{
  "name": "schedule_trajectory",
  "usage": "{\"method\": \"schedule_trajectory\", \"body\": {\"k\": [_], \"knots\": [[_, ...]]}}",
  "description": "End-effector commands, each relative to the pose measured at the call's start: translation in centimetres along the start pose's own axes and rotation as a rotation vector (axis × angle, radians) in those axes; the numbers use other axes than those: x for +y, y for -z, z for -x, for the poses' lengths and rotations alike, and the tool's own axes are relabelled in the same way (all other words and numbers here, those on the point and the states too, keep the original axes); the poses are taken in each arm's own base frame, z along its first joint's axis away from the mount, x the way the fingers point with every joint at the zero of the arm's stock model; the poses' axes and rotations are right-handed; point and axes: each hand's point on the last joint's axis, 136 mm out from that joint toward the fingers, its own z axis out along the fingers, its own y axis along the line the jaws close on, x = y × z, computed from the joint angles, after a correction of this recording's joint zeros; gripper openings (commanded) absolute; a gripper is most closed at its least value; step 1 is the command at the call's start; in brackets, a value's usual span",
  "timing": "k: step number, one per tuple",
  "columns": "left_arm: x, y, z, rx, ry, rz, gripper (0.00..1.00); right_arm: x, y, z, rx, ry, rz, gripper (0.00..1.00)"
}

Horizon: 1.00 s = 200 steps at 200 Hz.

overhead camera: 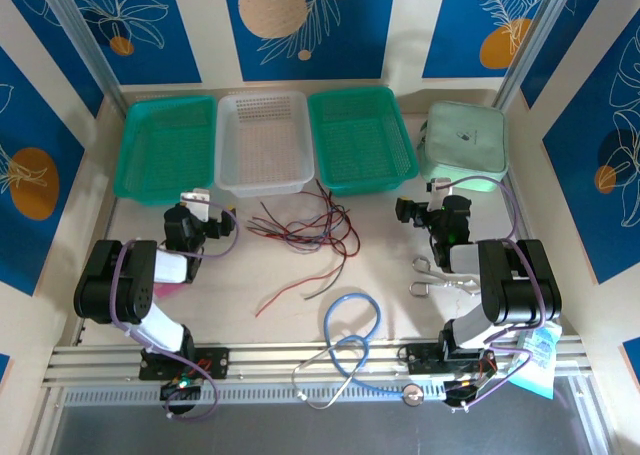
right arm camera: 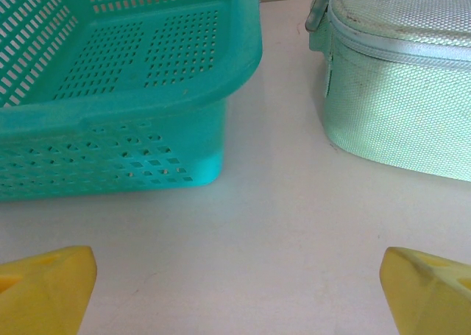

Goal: Untangle the cables

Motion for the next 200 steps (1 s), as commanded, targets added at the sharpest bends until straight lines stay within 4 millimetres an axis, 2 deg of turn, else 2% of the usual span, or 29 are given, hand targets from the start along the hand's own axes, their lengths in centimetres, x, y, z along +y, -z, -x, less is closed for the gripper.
{"method": "schedule_trajectory", "body": {"k": [1,22,55,84,110,123,146,178,200], "knots": [[-0.4,0.1,1.5,-0.046,-0.02,-0.018,0.99,-0.2,0.8,1.4,-0.089,0.026,-0.049,0.99],[-1.1,1.4,1.7,-0.116,-0.038,-0.046,0.99,-0.1,2.3,1.9,-0.161,0.047,-0.1,0.99],[-0.9,3.4,2.3,-0.211,-0.045,-0.021,0.99,0.2,3.1,3.4,-0.115,0.059,-0.158,0.99],[-0.3,5.0,3.4,-0.249,-0.036,0.026,0.99,0.4,4.9,4.4,-0.136,0.023,-0.162,0.99],[0.9,5.2,4.1,-0.151,0.036,0.093,0.99,1.0,7.0,4.8,-0.103,-0.077,-0.152,0.99],[0.9,5.4,4.2,-0.087,0.036,0.097,0.99,1.7,8.1,5.2,-0.103,-0.082,-0.139,0.99],[0.7,6.8,4.9,-0.079,0.011,0.127,0.99,2.8,9.8,5.6,-0.1,-0.078,-0.146,0.99],[-0.4,8.9,5.5,0.065,0.021,0.141,0.99,4.2,11.3,4.5,0.037,-0.149,-0.102,1.0],[-0.9,10.6,5.0,0.146,0.068,0.167,0.99,5.9,12.2,3.3,0.185,-0.242,-0.058,1.0]]}}
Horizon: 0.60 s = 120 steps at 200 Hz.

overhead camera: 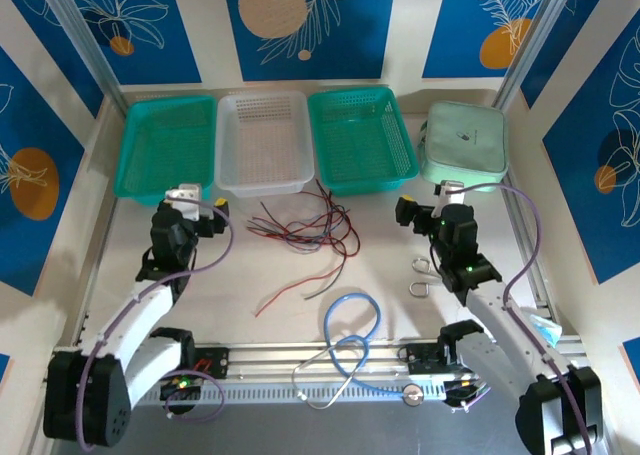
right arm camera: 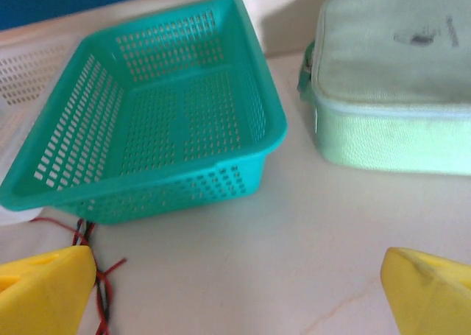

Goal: Untangle the cables

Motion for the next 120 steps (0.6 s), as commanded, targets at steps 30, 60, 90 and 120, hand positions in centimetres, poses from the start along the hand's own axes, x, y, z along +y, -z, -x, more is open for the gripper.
{"method": "schedule_trajectory", "body": {"k": [30,60,90,120], "knots": [[-1.9,3.8,-4.4,0.334,-0.019,0.038,0.99,3.8,2.8,-5.5,0.426,-0.112,0.051,0.99],[-4.7,5.1,-6.9,0.521,-0.019,-0.034,0.99,5.8,4.3,-8.8,0.627,-0.16,0.021,0.99],[-7.5,6.2,-7.7,0.555,-0.06,-0.084,0.99,9.4,5.6,-12.3,0.81,-0.239,0.097,0.99],[-10.2,7.0,-8.0,0.53,-0.06,-0.142,0.99,11.4,5.5,-14.9,0.887,-0.254,0.124,0.97]]}}
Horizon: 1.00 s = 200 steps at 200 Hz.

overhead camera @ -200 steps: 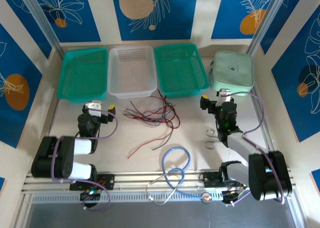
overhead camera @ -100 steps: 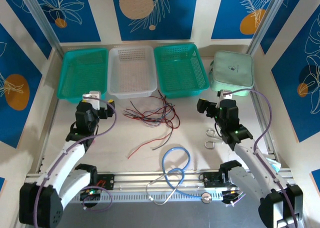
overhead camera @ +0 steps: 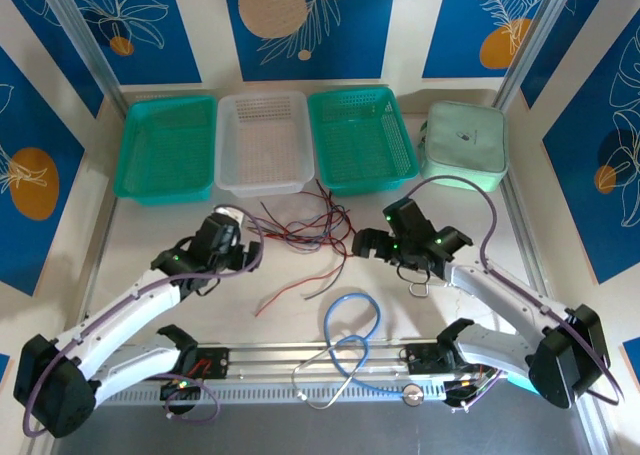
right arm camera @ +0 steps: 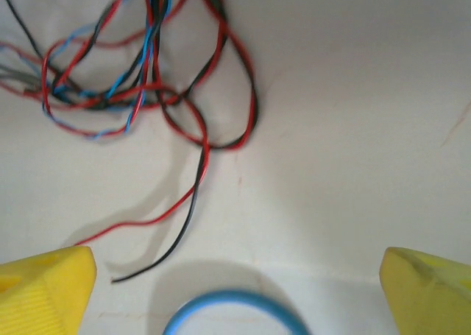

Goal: Untangle the cables

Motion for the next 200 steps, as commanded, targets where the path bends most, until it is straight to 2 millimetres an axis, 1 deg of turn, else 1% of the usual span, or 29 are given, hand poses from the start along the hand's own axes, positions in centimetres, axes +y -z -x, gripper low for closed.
{"method": "schedule_trajectory", "body": {"k": [1,15,25,38,52,71,89,105,128,144,161,178,200], "knots": [[-0.8,0.6,-0.2,0.0,0.035,0.01,0.99,1.3,-1.2,-2.5,0.116,-0.073,0.034,0.97],[-1.4,0.4,-0.7,0.008,0.007,0.028,0.99,1.8,-2.4,-3.0,0.143,-0.053,0.023,0.94],[-1.7,0.2,-1.1,0.016,-0.027,0.044,0.99,2.8,-3.2,-3.3,0.184,-0.044,0.048,0.91],[-2.5,-0.1,-1.1,0.012,-0.067,0.041,0.99,3.9,-3.8,-3.2,0.224,-0.03,0.064,0.85],[-3.5,-0.4,-0.8,0.0,-0.086,0.015,0.99,4.6,-4.6,-2.8,0.242,-0.019,0.065,0.77],[-4.9,-0.8,-0.9,0.0,-0.108,-0.049,0.99,5.0,-5.8,-2.7,0.268,-0.008,0.052,0.66],[-6.2,-0.7,-1.2,0.01,-0.151,-0.124,0.99,5.0,-6.8,-3.1,0.308,-0.01,0.037,0.6],[-6.7,-0.6,-1.9,0.03,-0.179,-0.169,0.99,4.8,-7.3,-3.2,0.332,-0.024,0.021,0.58],[-6.2,-0.6,-3.4,0.086,-0.182,-0.16,1.0,4.6,-8.0,-3.2,0.359,-0.047,-0.005,0.56],[-6.4,-0.6,-4.2,0.117,-0.173,-0.176,0.99,4.5,-8.5,-3.3,0.375,-0.056,-0.034,0.56],[-6.5,-0.6,-5.1,0.159,-0.172,-0.189,0.96,4.5,-8.7,-3.2,0.381,-0.057,-0.063,0.58],[-6.2,-0.4,-6.1,0.224,-0.172,-0.175,0.91,4.7,-8.6,-3.0,0.371,-0.055,-0.071,0.6],[-5.9,0.1,-7.4,0.322,-0.189,-0.167,0.86,4.3,-8.2,-2.8,0.353,-0.069,-0.074,0.63]]}}
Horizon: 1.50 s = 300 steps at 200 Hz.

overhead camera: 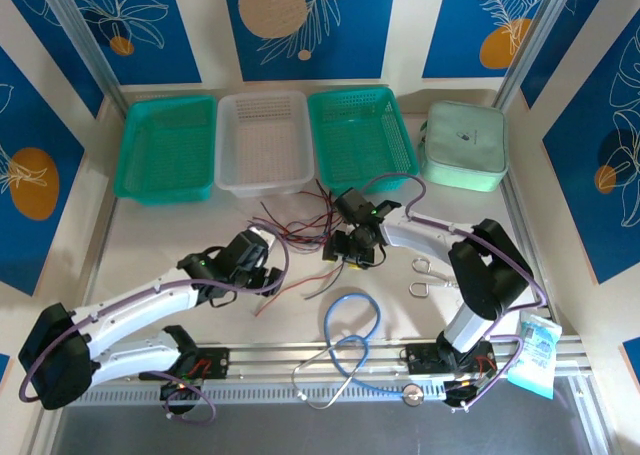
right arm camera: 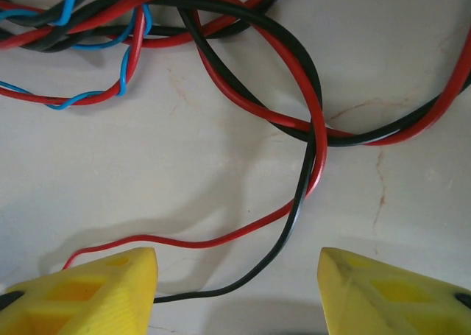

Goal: Untangle the cables

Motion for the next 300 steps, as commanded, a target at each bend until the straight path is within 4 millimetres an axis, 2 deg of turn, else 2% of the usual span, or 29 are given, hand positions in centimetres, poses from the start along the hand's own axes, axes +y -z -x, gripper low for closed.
{"method": "schedule_trajectory", "body": {"k": [1,35,67,77,92,124,154,180,190,210,225,235,254,272,300], "knots": [[-0.4,0.6,-2.2,0.138,-0.012,-0.019,0.85,-0.2,0.8,-0.3,0.0,-0.024,-0.015,0.63],[-0.1,0.7,-4.2,0.256,0.027,0.008,0.79,-1.1,1.4,-0.2,-0.022,-0.054,-0.001,0.63],[-0.8,0.2,-5.5,0.326,0.07,-0.006,0.68,-1.0,1.6,-0.3,-0.022,-0.038,0.013,0.64],[-1.1,0.0,-5.6,0.329,0.069,-0.013,0.64,-0.9,1.5,-0.3,-0.019,-0.027,0.017,0.64],[-1.6,-0.4,-5.4,0.324,0.075,-0.029,0.53,-0.9,1.4,-0.4,-0.005,-0.014,0.016,0.65],[-3.1,-1.5,-5.3,0.341,0.07,-0.059,0.51,-1.0,1.2,-0.3,-0.001,-0.004,0.011,0.66],[-3.6,-2.6,-6.1,0.395,0.051,-0.049,0.49,-1.1,1.2,0.0,0.003,-0.009,0.027,0.65],[-3.7,-3.2,-6.4,0.425,0.049,-0.028,0.39,-1.2,1.3,0.4,0.0,-0.005,0.048,0.65],[-4.0,-3.5,-6.4,0.431,0.047,-0.043,0.32,-1.3,1.3,0.5,0.002,-0.001,0.056,0.65],[-4.7,-4.1,-6.5,0.448,0.057,-0.06,0.24,-1.8,1.4,0.6,0.0,0.01,0.059,0.66],[-5.2,-4.5,-6.5,0.46,0.058,-0.065,0.21,-2.1,1.6,0.7,-0.007,0.024,0.061,0.65],[-5.4,-4.6,-6.4,0.455,0.049,-0.058,0.14,-2.4,1.7,0.7,-0.012,0.034,0.063,0.65],[-5.4,-3.9,-5.1,0.427,0.034,-0.032,0.0,-2.4,2.6,0.7,-0.036,0.052,0.078,0.65],[-5.6,-1.8,-2.2,0.369,0.013,-0.016,0.0,-2.2,3.9,0.7,-0.087,0.085,0.097,0.65],[-5.7,3.1,3.7,0.272,-0.039,0.003,0.0,-2.1,6.6,1.7,-0.259,0.158,0.128,0.64]]}}
